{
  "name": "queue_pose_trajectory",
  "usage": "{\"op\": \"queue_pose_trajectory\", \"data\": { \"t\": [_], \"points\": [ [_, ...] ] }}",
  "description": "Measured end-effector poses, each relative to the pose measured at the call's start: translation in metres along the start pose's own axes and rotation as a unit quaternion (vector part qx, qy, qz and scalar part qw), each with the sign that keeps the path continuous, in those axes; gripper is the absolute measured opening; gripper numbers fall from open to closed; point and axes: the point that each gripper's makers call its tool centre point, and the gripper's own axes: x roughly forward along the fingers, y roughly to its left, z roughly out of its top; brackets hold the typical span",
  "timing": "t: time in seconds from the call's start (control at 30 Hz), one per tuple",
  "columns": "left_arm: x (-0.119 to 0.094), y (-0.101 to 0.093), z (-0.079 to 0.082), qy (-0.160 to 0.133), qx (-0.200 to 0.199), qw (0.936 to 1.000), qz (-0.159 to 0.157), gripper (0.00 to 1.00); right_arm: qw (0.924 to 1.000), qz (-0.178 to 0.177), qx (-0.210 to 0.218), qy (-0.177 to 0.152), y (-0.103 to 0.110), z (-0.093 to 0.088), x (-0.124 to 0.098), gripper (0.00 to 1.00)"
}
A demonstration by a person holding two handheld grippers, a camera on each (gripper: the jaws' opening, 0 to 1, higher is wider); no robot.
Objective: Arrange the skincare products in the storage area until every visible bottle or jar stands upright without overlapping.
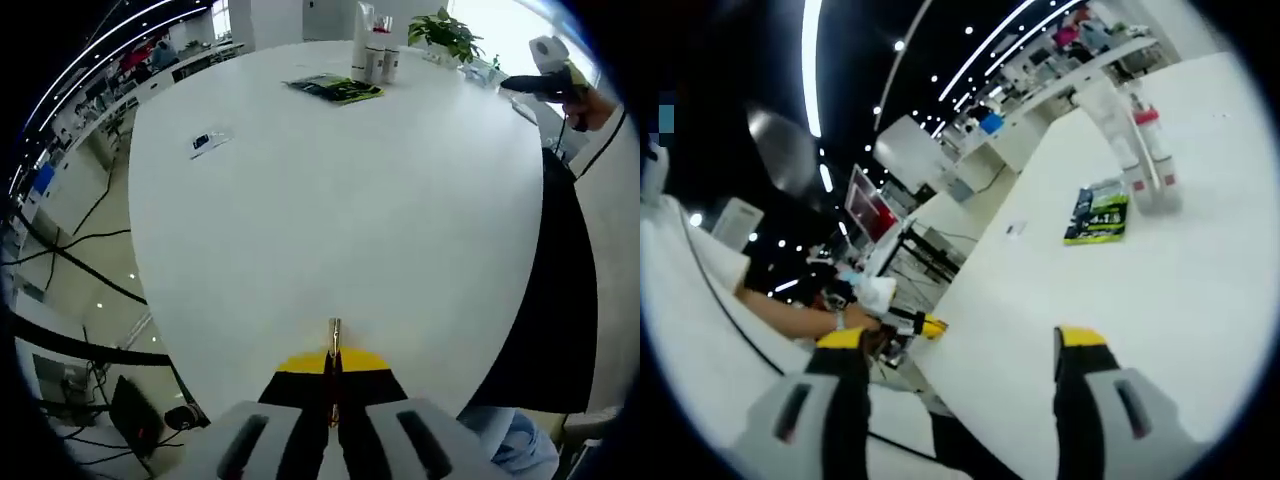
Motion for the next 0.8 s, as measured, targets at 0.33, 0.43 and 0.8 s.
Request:
{"op": "queue_pose_trajectory", "data": {
  "t": [0.33,0.43,0.8],
  "points": [
    [0.001,-0.001,0.003,0.003,0.002,1.0000,0.006,0.00,0.9998,0.019,-0.005,0.006,0.006,0.002,0.011,0.73],
    [0.000,0.000,0.004,0.006,-0.006,0.9999,0.006,0.00,0.9998,0.021,-0.005,0.002,0.006,0.006,0.016,0.73],
    [-0.001,-0.015,0.020,0.000,-0.087,0.9962,-0.010,0.00,0.9994,0.032,-0.009,-0.014,0.009,0.016,0.019,0.73]
  ]
}}
